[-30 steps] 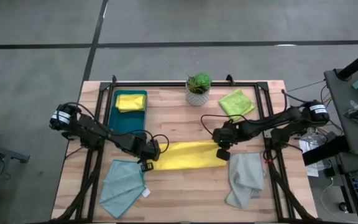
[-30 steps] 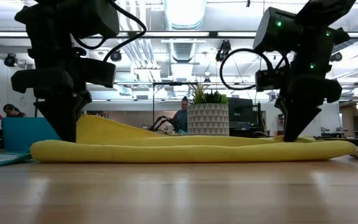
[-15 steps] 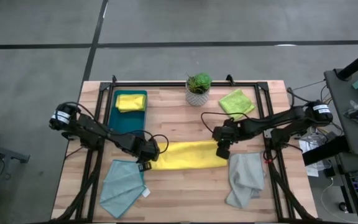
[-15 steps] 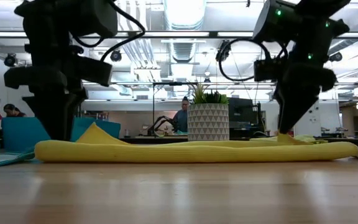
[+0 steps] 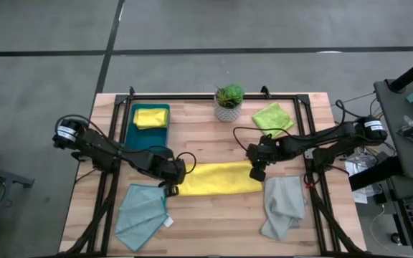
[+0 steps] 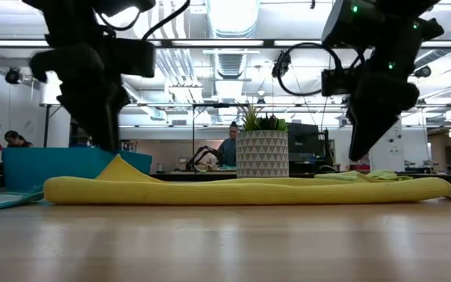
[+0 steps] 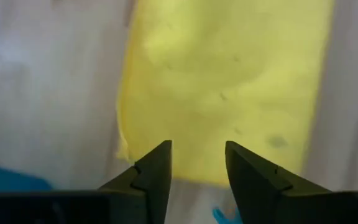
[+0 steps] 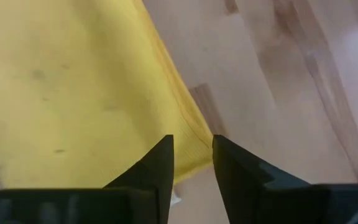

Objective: Fold microfiber towels
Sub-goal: Fold the yellow towel

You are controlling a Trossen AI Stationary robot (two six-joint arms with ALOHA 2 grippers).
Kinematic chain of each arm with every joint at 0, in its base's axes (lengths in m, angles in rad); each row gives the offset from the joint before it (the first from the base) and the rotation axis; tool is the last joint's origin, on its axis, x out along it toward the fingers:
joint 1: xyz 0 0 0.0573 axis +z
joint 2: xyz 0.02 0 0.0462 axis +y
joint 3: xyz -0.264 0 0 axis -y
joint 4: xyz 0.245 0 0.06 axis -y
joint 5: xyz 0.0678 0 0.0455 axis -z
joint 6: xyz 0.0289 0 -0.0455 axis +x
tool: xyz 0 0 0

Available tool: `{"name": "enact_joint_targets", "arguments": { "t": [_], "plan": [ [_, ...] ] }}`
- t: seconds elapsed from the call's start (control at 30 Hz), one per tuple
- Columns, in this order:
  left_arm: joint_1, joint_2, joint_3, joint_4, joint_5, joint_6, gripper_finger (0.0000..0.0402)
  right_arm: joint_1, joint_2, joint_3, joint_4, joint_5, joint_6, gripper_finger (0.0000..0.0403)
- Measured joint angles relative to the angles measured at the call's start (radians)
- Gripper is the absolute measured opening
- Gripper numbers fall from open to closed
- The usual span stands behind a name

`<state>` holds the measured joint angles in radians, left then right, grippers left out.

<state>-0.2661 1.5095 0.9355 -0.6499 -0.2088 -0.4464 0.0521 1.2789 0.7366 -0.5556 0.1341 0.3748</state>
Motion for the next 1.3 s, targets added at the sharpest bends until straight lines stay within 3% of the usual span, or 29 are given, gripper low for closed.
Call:
{"name": "enact_joint_targets", "arguments": {
  "t": [0.27, 0.37, 0.5, 0.8, 1.3],
  "plan": [
    [0.005, 0.063, -0.010, 0.014, -0.242, 0.009, 0.0058, 0.000, 0.000, -0.057, 0.053, 0.069, 0.020, 0.0100],
    [0.008, 0.092, -0.011, 0.020, -0.287, 0.008, 0.0028, 0.000, 0.000, -0.100, 0.106, 0.098, 0.021, 0.0100],
    [0.010, 0.149, -0.012, 0.020, -0.291, -0.002, 0.0003, 0.000, 0.000, -0.161, 0.216, 0.101, 0.021, 0.0100],
    [0.009, 0.251, -0.006, -0.041, -0.258, -0.039, 0.0005, 0.000, -0.008, -0.226, 0.270, 0.135, 0.035, 0.0100],
    [0.011, 0.118, -0.006, -0.065, -0.232, -0.064, 0.0005, 0.000, -0.066, -0.188, 0.242, 0.126, 0.056, 0.0100]
  ]
}}
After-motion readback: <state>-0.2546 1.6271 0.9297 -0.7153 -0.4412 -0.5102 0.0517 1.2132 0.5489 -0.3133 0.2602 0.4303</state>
